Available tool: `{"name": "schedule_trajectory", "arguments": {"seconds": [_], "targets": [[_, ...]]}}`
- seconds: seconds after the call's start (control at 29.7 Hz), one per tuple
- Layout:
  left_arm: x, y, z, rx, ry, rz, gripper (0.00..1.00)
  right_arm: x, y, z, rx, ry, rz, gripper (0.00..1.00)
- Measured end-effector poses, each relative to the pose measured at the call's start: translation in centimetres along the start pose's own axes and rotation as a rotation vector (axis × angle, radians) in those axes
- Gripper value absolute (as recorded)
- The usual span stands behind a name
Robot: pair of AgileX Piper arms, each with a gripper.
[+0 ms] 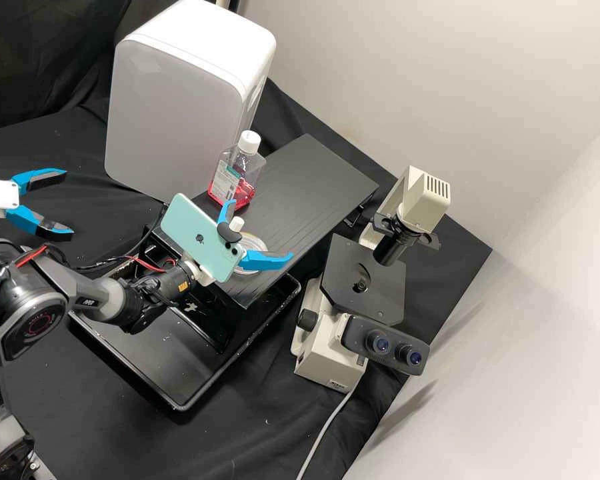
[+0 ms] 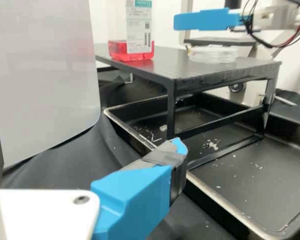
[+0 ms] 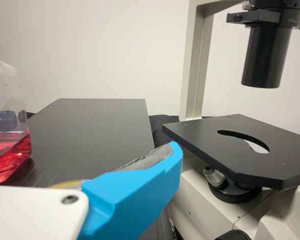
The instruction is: Remove the lid from the petri dish
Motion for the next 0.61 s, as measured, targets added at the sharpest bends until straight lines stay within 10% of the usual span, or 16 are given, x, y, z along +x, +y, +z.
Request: {"name": "schedule_trajectory", "arguments": {"seconds": [0.61], "targets": [[-0.75,0.67,-0.16,-0.01,-0.004,0.035,1.0,0.0,0.0,0.0,0.0,0.0,0.0,1.0]]}}
